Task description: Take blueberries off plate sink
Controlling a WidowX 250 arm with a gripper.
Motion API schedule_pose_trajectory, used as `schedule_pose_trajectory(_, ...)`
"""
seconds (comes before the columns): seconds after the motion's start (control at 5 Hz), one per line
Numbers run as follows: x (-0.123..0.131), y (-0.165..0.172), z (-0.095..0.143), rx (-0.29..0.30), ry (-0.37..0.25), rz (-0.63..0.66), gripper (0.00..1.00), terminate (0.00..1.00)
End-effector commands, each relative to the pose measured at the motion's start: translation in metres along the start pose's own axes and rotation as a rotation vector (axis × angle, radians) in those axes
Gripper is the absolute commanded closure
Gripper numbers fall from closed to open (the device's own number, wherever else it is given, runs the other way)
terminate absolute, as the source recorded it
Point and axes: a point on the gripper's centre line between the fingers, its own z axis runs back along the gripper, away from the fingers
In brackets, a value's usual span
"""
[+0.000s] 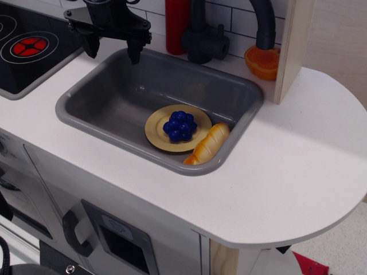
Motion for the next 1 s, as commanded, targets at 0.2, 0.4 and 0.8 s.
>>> schedule_pose_trajectory(0.2, -0.017, -0.026, 0.000, -0.023, 0.035, -0.008, 0.00, 0.00)
schedule_pose_trajectory(0.4, -0.026, -0.048, 0.003, -0.084, 0.038, 0.004, 0.00, 0.00)
schedule_pose_trajectory(0.8, -0.029, -0.090, 0.001, -0.123, 0.115, -0.005, 0.00, 0.00)
